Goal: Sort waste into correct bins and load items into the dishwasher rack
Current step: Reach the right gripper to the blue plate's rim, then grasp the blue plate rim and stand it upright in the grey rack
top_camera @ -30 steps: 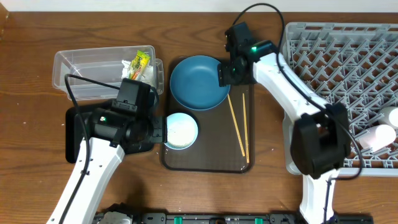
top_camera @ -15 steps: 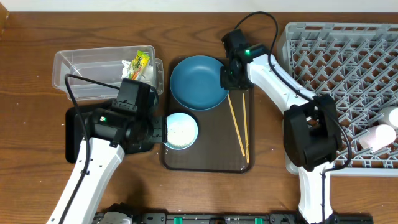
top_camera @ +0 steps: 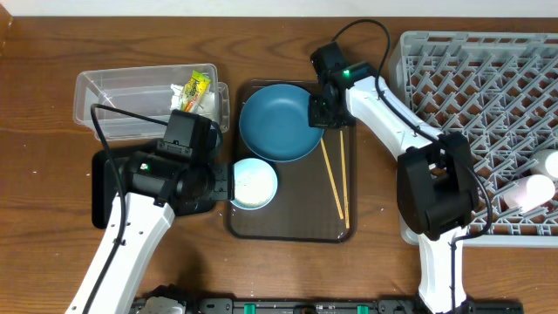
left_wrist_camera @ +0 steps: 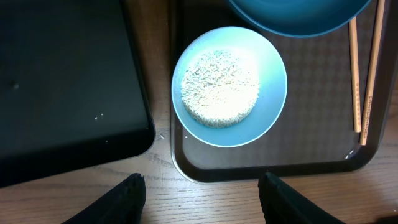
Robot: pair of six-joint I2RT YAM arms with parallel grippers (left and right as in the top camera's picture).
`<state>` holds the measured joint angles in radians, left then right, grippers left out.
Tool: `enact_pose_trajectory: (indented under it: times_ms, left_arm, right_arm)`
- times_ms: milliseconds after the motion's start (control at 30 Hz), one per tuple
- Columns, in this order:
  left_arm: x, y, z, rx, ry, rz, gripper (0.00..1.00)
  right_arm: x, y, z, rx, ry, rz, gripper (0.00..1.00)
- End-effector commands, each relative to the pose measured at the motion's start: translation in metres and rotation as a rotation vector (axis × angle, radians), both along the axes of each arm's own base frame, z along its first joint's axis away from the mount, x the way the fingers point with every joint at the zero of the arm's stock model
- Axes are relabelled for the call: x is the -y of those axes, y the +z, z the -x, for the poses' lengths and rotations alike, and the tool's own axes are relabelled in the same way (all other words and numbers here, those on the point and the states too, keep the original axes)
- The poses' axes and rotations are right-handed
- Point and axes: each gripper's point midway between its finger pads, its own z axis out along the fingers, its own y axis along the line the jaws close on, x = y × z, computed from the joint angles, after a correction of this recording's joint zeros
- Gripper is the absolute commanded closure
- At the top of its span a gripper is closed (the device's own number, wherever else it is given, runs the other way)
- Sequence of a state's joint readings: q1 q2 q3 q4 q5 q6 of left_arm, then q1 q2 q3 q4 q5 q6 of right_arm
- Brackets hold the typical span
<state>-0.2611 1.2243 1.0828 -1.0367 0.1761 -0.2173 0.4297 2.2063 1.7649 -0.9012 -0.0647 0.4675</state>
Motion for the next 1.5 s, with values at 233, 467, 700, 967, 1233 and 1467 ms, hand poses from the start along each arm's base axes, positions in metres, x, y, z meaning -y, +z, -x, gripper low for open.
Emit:
enact_pose_trajectory:
  times_ms: [233,467,700,967,1233,1467]
  left_arm:
    - [-0.001,0.004,-0.002,0.010,0.016,-0.002,0.38]
    - [-0.001,0.004,-0.002,0.011,0.016,-0.002,0.39]
    - [-0.001,0.004,-0.003,0.011,0.015,-0.002,0.38]
    - [-0.001,0.004,-0.002,0.010,0.016,-0.001,0.39]
    - [0.000,0.004,-0.002,0.009,0.014,0.003,0.39]
    - [0.000,0.004,-0.002,0.009,0.014,0.003,0.39]
  right_arm:
    - [0.041,0.089,-0.032,0.208,0.007,-0.015,0.99]
    - [0.147,0.220,-0.037,0.539,-0.097,0.243,0.99]
    - [0.284,0.311,-0.003,0.678,-0.383,0.769,0.99]
    - [0.376,0.344,0.034,0.581,-0.623,1.157,0.99]
    - [0.428,0.331,0.037,0.515,-0.724,1.206,0.99]
    - [0.466,0.313,0.024,0.437,-0.700,1.281,0.99]
